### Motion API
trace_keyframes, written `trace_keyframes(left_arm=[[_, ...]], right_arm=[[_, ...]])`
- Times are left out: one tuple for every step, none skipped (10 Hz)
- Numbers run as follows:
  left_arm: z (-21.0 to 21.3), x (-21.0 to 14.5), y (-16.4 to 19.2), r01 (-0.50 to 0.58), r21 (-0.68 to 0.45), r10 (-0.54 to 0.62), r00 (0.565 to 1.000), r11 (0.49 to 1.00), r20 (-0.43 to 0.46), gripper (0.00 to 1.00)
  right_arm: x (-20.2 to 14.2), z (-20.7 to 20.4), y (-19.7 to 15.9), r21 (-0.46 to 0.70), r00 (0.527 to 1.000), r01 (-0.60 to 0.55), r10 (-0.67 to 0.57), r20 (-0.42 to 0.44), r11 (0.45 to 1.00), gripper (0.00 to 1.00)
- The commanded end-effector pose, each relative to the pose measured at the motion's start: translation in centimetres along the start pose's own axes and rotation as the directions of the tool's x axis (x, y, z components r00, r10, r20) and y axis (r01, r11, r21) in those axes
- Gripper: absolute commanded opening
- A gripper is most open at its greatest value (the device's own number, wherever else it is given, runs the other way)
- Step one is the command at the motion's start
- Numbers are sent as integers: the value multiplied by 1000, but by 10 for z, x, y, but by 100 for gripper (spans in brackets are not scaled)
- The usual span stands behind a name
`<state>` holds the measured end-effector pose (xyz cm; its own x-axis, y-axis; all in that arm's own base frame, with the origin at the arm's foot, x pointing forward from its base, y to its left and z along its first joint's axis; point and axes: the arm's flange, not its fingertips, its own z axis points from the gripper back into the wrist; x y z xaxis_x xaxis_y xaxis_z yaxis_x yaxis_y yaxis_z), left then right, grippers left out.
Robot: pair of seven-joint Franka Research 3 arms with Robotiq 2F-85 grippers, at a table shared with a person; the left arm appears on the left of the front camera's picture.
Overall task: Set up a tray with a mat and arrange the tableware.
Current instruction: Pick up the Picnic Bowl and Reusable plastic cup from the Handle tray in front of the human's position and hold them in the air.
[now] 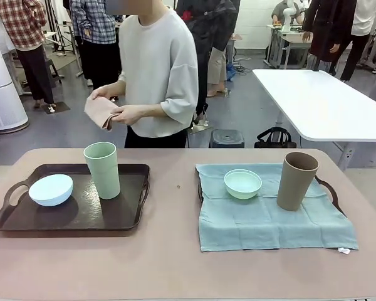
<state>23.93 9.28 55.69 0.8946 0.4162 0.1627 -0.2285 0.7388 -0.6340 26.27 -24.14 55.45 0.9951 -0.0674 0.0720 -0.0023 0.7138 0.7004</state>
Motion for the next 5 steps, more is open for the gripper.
trace_keyframes(left_arm=[[-18, -3, -26, 79, 56, -77, 997, 995, -30, 100], [-18, -3, -26, 79, 56, -77, 997, 995, -30, 100], [-18, -3, -26, 79, 56, -77, 997, 995, -30, 100], [-18, -3, -26, 79, 56, -77, 997, 995, -30, 100], [-18, -6, -27, 61, 70, -59, 998, 996, -26, 100]], right_arm=[[-4, -7, 15, -55, 998, -39, 37, -40, 998, 100], [-4, -7, 15, -55, 998, -39, 37, -40, 998, 100], [-4, -7, 15, -55, 998, -39, 37, -40, 998, 100], [3, -3, 12, -31, 1000, -19, 19, -18, 999, 100], [14, -8, 16, 77, 999, -10, 14, -45, 997, 100]])
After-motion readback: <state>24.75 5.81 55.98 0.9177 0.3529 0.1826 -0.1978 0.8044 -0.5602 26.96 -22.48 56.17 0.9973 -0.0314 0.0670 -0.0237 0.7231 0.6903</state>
